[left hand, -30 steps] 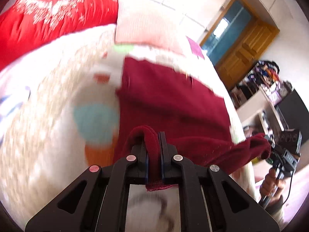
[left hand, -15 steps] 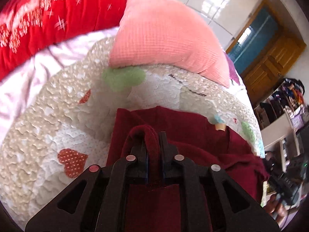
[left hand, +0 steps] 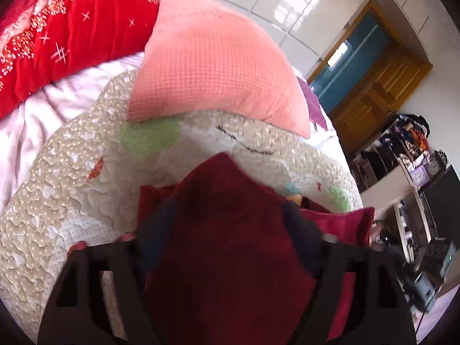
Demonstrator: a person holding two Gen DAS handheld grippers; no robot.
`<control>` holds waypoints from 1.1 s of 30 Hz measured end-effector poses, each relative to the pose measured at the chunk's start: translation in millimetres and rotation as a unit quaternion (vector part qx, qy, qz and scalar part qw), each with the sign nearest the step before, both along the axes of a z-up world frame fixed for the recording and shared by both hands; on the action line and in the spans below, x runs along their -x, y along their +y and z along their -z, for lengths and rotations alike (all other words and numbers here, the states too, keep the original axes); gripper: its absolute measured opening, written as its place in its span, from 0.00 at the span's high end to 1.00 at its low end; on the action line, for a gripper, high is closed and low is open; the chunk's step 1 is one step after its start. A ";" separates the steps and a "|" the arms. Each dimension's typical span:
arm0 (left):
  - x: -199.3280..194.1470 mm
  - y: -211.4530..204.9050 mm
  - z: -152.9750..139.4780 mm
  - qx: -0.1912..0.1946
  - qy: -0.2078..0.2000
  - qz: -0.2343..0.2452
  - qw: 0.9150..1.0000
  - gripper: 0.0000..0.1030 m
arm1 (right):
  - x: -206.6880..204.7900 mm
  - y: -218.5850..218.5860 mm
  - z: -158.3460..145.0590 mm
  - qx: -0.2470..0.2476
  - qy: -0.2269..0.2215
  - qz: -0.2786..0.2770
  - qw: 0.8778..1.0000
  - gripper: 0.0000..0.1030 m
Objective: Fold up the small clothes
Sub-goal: 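Lay the hem over the collar and open both grippers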
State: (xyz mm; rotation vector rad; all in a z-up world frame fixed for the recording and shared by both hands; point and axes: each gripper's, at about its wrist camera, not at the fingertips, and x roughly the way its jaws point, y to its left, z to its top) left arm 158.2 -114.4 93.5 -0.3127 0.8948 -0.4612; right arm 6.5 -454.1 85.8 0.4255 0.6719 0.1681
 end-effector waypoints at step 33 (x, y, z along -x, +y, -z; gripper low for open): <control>115.5 64.1 60.1 -0.118 0.002 -0.043 0.992 0.18 | -83.8 135.7 -0.7 0.031 0.070 -0.040 0.996 0.46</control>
